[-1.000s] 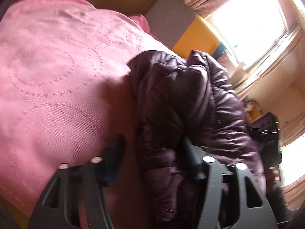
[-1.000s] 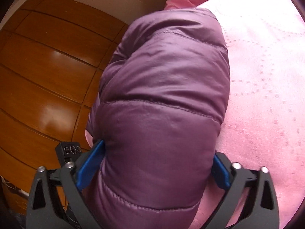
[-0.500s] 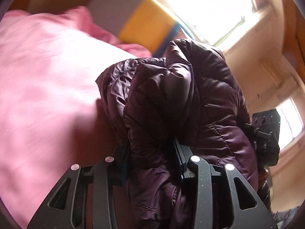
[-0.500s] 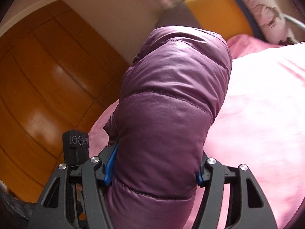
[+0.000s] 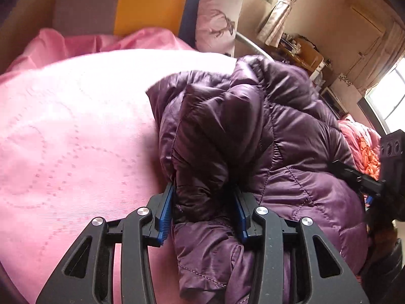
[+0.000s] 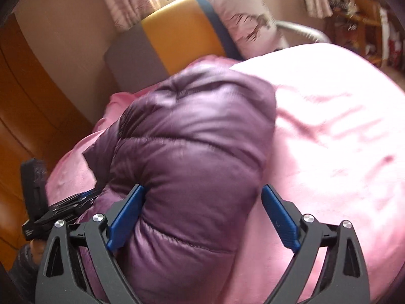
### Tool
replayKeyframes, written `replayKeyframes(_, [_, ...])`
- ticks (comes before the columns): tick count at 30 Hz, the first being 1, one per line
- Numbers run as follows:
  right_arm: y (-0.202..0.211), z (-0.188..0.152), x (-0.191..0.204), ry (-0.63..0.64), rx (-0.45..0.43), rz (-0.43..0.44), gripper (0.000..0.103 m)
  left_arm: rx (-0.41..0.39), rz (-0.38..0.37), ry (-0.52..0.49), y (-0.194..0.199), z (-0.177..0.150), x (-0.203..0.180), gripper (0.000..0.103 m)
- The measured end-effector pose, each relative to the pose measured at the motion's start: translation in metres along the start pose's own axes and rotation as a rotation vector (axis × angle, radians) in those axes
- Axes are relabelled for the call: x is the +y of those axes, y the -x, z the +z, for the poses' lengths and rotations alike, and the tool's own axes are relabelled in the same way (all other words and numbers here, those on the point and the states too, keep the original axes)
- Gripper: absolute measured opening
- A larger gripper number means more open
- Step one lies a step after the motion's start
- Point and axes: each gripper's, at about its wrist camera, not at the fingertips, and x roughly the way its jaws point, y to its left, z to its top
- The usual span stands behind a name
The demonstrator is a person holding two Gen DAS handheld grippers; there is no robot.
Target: Fold large clothes
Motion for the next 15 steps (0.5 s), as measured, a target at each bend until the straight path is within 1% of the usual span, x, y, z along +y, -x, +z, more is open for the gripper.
replayKeyframes(1, [0.006, 0.002, 0.011, 0.008, -0.025, -0.025, 0.093, -0.016, 0.028, -0.001, 0.003, 0.002, 0.001, 0.052])
replayKeyframes(3, [0.017, 0.010, 0.025, 0.015, -0.077, -0.023, 0.093, -0.039, 0.040, 0.042, 0.010, -0.002, 0.008, 0.057])
replayKeyframes(4, [0.020, 0.014, 0.035, 0.017, -0.092, -0.023, 0.093, -0.069, 0.042, 0.077, 0.017, -0.001, 0.011, 0.058])
replayKeyframes(5, [0.020, 0.019, 0.044, 0.022, -0.101, -0.030, 0.093, -0.101, 0.045, 0.091, 0.023, 0.002, 0.014, 0.058])
replayKeyframes(6, [0.018, 0.023, 0.054, 0.027, -0.105, -0.041, 0.093, -0.158, 0.059, 0.094, 0.033, 0.004, 0.013, 0.058])
replayKeyframes(7, [0.006, 0.033, 0.068, 0.033, -0.101, -0.048, 0.093, -0.186, 0.078, 0.081, 0.042, 0.012, 0.010, 0.058])
replayKeyframes(8, [-0.001, 0.034, 0.077, 0.042, -0.092, -0.056, 0.093, -0.202, 0.095, 0.061, 0.044, 0.015, 0.005, 0.058])
replayKeyframes(9, [-0.005, 0.030, 0.088, 0.049, -0.078, -0.065, 0.093, -0.199, 0.106, 0.037, 0.042, 0.020, 0.002, 0.058])
replayKeyframes(10, [-0.014, 0.035, 0.090, 0.058, -0.056, -0.070, 0.093, -0.179, 0.134, 0.007, 0.037, 0.024, -0.001, 0.058])
replayKeyframes(11, [-0.025, 0.031, 0.097, 0.073, -0.029, -0.085, 0.094, -0.141, 0.171, -0.027, 0.028, 0.026, -0.003, 0.058])
replayKeyframes(13, [-0.049, 0.041, 0.100, 0.106, -0.006, -0.120, 0.095, -0.090, 0.189, -0.031, 0.014, 0.024, 0.000, 0.058])
replayKeyframes(14, [-0.055, 0.036, 0.105, 0.128, 0.000, -0.135, 0.095, -0.059, 0.192, -0.020, 0.006, 0.020, 0.005, 0.058])
replayKeyframes(15, [-0.062, 0.032, 0.107, 0.156, 0.003, -0.150, 0.096, -0.046, 0.188, -0.012, 0.008, 0.009, 0.014, 0.058])
